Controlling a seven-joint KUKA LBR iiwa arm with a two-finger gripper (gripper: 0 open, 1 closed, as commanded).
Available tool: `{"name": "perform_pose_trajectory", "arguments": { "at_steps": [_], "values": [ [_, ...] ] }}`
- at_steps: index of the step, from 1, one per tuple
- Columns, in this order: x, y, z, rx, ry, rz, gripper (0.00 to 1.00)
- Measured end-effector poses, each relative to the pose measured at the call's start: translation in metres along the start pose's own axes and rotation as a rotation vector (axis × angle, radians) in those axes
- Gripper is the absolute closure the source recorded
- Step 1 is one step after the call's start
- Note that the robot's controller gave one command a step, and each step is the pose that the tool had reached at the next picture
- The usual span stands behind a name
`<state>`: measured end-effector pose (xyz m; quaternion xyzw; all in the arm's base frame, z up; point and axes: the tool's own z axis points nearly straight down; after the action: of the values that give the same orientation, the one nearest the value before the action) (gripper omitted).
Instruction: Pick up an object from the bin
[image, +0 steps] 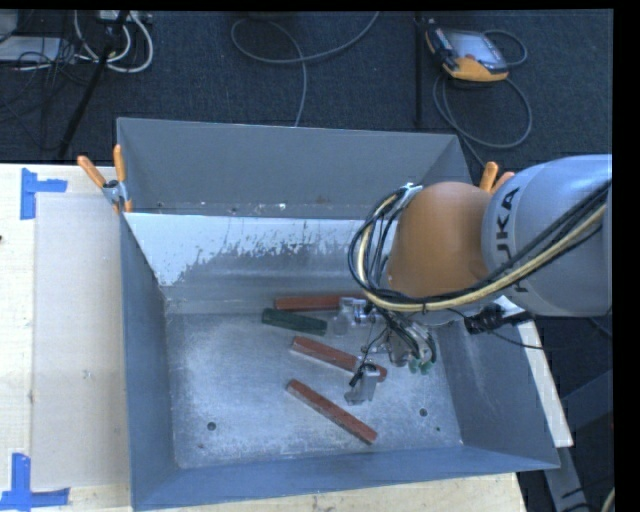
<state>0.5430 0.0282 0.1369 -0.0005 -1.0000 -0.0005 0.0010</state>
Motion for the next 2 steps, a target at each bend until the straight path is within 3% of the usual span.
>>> {"name": "perform_pose_trajectory", "arguments": {
  "at_steps": [1,2],
  "values": [
    [-0.0581,-0.02,0.0687,0.001,-0.006,-0.088,0.0],
    [-0.0575,-0.0199,0.0666,0.001,-0.004,-0.086,1.0]
  ]
}}
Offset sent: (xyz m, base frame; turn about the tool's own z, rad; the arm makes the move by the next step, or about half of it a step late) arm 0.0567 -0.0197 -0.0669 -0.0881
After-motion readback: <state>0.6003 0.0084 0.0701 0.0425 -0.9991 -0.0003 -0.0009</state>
